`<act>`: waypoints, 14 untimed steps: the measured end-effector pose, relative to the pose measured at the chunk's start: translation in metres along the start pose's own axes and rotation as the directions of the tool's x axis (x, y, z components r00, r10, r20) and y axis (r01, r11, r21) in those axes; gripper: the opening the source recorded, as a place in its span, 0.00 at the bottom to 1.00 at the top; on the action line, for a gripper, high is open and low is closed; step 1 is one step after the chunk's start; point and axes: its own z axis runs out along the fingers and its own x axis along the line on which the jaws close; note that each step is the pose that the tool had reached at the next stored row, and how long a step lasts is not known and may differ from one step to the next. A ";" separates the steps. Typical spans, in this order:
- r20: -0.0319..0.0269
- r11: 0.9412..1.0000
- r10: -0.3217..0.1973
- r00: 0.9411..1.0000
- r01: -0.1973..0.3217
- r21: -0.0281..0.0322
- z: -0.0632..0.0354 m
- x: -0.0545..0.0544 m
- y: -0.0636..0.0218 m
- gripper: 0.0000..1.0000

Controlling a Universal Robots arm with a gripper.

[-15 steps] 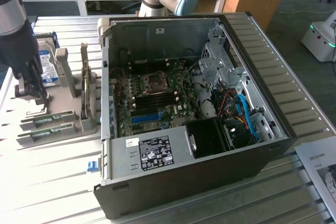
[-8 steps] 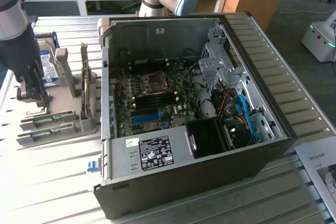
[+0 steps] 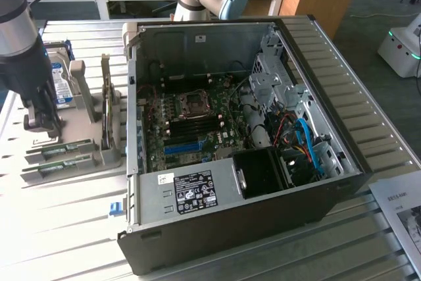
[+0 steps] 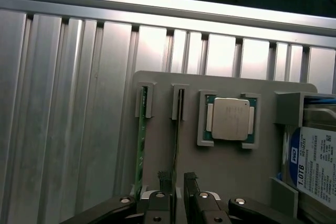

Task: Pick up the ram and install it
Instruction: 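Pick up the ram and move it above insertion slot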

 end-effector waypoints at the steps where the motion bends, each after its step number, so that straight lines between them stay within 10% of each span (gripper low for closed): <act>1: 0.000 1.000 0.000 1.000 0.000 0.000 0.0009 0.000 0.0000 0.24; 14: 0.000 1.000 0.000 1.000 0.000 0.000 0.0108 0.000 -0.0003 0.24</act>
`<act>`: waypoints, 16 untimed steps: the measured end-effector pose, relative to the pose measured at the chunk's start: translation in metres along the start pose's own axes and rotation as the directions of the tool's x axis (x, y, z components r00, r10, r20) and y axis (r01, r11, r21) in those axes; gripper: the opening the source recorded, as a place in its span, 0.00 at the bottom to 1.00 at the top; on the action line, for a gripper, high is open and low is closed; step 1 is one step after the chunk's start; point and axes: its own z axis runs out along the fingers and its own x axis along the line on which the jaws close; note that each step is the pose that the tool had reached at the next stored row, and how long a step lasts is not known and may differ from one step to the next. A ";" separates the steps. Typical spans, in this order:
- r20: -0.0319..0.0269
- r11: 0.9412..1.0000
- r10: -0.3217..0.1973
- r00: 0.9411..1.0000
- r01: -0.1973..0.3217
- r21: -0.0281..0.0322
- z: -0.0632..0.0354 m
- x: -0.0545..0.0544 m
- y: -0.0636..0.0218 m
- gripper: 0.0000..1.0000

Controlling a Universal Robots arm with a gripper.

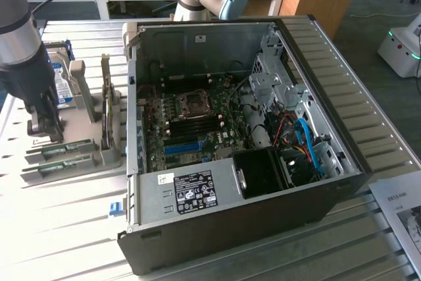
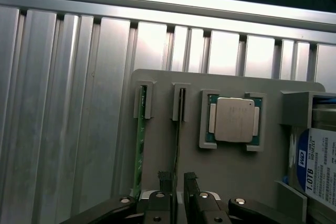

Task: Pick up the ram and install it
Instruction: 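Pick up the ram and move it above insertion slot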

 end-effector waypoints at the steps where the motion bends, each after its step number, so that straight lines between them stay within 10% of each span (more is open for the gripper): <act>1: 0.000 1.000 0.000 1.000 0.000 0.000 0.0001 0.000 0.0000 0.24; 16: 0.000 1.000 0.000 1.000 0.000 0.000 0.0001 0.012 0.0010 0.24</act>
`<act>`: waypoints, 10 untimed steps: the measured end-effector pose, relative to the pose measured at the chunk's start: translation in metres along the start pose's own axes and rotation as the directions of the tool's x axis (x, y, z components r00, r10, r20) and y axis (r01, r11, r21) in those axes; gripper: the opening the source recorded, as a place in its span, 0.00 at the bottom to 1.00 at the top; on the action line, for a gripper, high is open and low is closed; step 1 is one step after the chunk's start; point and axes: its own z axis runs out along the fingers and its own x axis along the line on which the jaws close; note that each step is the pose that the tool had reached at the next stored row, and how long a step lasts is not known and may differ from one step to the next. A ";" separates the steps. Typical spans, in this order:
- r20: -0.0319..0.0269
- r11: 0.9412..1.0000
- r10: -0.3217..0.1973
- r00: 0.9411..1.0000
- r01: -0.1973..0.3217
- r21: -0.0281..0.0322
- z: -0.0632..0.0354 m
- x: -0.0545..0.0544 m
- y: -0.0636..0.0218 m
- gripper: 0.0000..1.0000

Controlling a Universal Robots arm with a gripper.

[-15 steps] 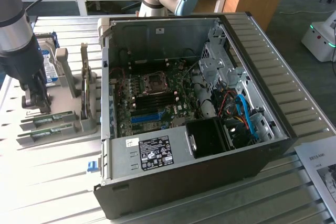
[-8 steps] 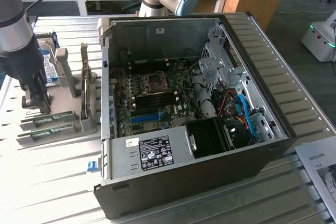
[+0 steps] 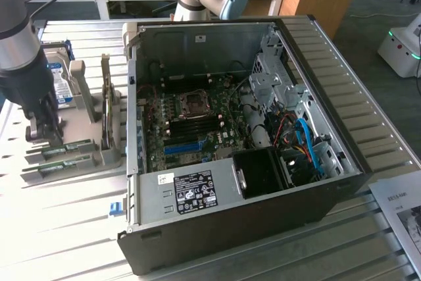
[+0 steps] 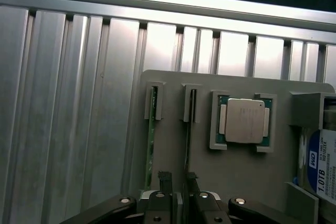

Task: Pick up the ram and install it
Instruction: 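Pick up the ram and move it above insertion slot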

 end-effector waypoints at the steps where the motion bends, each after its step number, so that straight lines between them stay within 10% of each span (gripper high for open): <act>1: 0.000 1.000 0.000 1.000 0.000 0.000 0.0000 0.002 0.0001 0.24; 10: 0.000 1.000 0.000 1.000 0.000 0.000 -0.0003 0.015 0.0013 0.24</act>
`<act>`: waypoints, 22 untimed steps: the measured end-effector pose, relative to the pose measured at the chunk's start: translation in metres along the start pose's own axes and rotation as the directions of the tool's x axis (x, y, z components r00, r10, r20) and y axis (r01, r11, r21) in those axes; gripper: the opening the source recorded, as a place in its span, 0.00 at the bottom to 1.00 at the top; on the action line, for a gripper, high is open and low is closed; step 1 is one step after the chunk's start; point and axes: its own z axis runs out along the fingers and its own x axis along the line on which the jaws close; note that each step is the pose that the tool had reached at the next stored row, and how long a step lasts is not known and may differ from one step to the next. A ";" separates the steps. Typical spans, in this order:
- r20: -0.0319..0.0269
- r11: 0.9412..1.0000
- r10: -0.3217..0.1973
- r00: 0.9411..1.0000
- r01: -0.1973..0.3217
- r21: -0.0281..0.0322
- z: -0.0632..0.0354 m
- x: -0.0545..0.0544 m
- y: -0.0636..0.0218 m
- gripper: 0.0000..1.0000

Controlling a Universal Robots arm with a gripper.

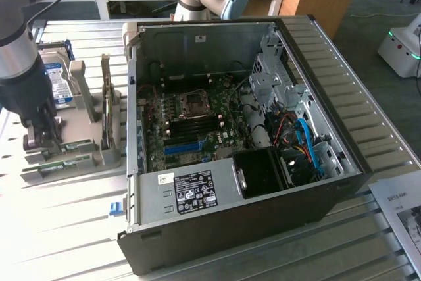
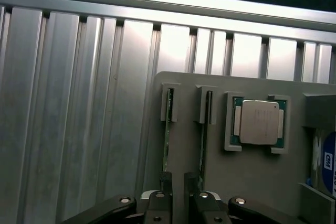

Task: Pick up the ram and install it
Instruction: 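Pick up the ram and move it above insertion slot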

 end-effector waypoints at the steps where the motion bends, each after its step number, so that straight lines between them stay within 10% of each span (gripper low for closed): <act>1: 0.000 1.000 0.000 1.000 0.000 0.000 0.0000 0.001 0.0001 0.24; 22: 0.000 1.000 0.000 1.000 0.000 0.000 0.0080 0.006 0.0003 0.24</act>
